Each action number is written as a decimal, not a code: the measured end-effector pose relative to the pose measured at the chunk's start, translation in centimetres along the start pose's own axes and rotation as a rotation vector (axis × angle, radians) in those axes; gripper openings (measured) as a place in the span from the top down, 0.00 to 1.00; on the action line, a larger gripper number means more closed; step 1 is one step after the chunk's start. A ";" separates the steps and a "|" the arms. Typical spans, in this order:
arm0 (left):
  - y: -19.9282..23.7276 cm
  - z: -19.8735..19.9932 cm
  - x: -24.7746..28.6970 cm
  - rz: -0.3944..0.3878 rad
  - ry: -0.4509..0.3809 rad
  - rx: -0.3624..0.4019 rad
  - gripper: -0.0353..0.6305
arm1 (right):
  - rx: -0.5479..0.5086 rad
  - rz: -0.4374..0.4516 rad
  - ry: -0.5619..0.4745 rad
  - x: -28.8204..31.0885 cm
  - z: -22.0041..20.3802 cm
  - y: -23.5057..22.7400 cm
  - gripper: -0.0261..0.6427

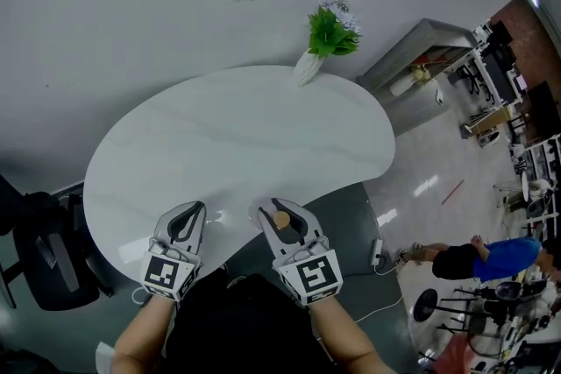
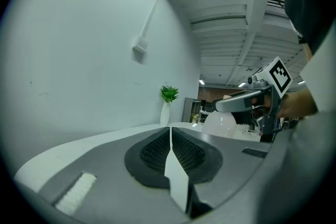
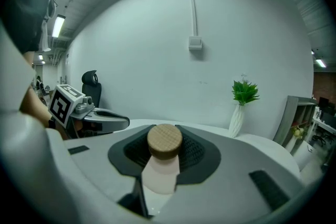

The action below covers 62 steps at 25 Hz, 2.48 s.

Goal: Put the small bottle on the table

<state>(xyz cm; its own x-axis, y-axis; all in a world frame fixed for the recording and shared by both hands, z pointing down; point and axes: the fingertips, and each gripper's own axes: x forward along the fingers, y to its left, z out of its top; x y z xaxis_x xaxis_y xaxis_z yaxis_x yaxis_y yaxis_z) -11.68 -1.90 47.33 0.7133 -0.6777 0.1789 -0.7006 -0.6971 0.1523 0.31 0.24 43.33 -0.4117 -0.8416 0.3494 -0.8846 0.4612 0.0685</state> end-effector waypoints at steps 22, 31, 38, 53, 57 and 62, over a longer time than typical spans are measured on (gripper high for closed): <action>-0.9 2.7 4.6 0.122 -0.016 0.007 0.93 | -0.041 0.104 -0.015 3.2 0.1 -6.1 0.81; -1.3 2.5 4.8 0.165 0.004 0.007 0.93 | -0.045 0.123 -0.007 4.2 -1.3 -7.8 0.81; -0.9 2.4 5.1 0.190 0.014 0.010 0.93 | -0.057 0.137 0.002 5.7 -2.0 -8.9 0.81; -0.9 2.4 5.0 0.236 0.044 0.010 0.93 | -0.074 0.163 0.031 9.9 -4.6 -10.5 0.81; -0.9 2.2 5.0 0.249 0.050 0.004 0.93 | -0.077 0.171 0.038 11.0 -5.3 -10.7 0.81; -0.8 1.9 4.9 0.260 0.054 0.013 0.93 | -0.079 0.178 0.047 12.3 -6.2 -11.0 0.81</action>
<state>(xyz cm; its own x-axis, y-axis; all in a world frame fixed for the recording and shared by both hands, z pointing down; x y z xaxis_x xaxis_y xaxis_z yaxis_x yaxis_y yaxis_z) -7.63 -5.11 46.21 0.5068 -0.8212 0.2624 -0.8596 -0.5044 0.0815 6.34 -13.44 52.69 -0.5473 -0.7318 0.4061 -0.7784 0.6234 0.0742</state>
